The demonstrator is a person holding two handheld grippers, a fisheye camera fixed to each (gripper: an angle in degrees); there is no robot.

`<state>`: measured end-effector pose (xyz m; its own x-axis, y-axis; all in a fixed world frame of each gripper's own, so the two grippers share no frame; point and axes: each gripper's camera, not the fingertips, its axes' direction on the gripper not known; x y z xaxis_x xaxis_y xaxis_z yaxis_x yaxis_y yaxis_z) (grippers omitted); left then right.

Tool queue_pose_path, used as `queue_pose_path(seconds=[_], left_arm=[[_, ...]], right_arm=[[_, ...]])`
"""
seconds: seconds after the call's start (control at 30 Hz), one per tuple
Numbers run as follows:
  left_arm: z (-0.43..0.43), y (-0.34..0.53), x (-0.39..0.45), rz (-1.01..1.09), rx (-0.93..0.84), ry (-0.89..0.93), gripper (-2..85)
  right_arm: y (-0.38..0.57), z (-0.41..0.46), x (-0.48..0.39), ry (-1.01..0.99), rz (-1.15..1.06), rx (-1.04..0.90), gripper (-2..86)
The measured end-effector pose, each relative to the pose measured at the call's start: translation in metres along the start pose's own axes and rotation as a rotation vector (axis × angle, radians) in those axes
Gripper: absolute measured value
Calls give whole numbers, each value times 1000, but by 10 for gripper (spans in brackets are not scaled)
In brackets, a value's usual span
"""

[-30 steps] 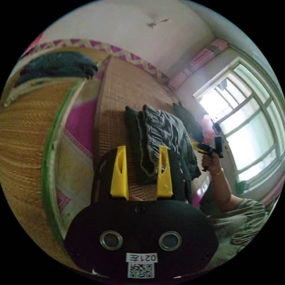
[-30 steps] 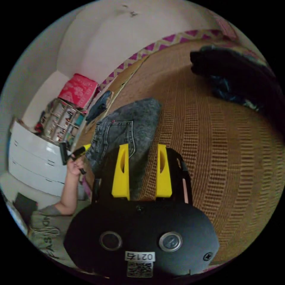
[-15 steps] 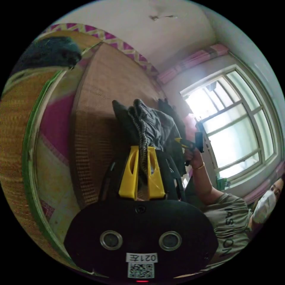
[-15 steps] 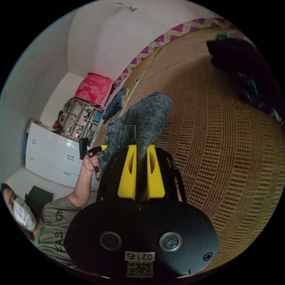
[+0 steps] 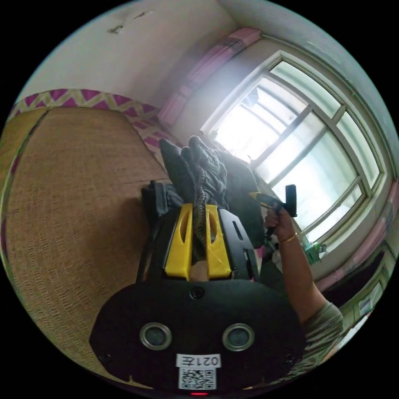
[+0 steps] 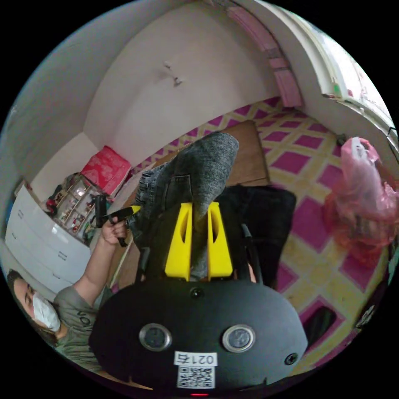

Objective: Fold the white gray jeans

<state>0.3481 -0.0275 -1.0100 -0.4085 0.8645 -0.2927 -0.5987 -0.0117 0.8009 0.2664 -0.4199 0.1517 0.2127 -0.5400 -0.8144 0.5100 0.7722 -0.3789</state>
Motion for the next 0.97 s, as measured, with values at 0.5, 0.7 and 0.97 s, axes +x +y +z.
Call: queue_pose_path(seconds=[0.5,0.7,0.97], left_arm=[[-19,148,12,124,79,-249,-10],[-126,246,31,167,205,-510,-10],[-255,376,-2,-155,151,-787,-9]], right_arm=[[78,109,-100,376,-284,-26,70],[152,191,-267,445,-757,-78,77],[204,312,-461,346,-1073,-51,4]])
